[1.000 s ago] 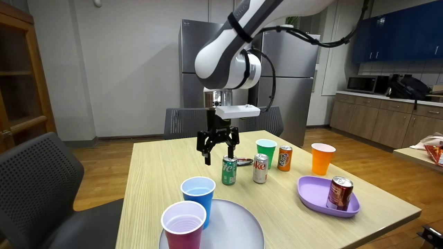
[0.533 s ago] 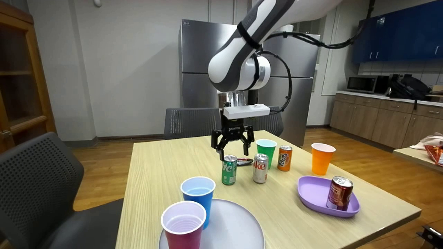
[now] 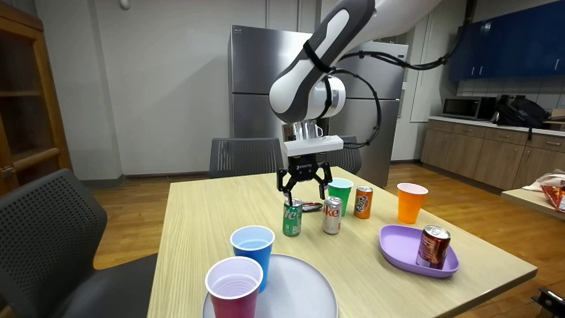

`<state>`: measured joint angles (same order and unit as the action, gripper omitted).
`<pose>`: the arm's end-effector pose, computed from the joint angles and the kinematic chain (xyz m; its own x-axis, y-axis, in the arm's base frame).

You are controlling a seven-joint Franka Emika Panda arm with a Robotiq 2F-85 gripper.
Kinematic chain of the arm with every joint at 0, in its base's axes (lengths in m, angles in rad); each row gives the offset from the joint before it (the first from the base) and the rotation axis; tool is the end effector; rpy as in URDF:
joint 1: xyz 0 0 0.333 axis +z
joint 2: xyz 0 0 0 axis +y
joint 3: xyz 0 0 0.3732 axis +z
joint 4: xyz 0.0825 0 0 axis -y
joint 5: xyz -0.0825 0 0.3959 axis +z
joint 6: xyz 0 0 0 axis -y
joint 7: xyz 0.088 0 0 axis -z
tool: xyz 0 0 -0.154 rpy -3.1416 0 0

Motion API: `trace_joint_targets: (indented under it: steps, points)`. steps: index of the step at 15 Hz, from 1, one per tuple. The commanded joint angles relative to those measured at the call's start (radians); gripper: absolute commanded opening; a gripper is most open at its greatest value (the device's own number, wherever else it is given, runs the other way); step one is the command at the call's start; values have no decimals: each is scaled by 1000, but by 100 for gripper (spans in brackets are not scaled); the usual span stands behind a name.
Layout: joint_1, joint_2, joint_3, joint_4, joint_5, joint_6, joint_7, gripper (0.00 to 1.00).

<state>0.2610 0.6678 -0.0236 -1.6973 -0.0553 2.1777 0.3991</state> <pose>0.6714 0.1595 0.1829 0.9799 -0.1297 -0.1518 -0.1117 -0.9862 0.1219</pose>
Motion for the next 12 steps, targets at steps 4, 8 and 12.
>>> trace_joint_targets:
  steps: [4, 8, 12]
  points:
    - [-3, 44, 1, 57, -2, -3, 35, 100]
    - [-1, 58, 1, 74, -2, -6, 35, 100]
    - [-1, 59, 1, 78, -2, -10, 35, 100]
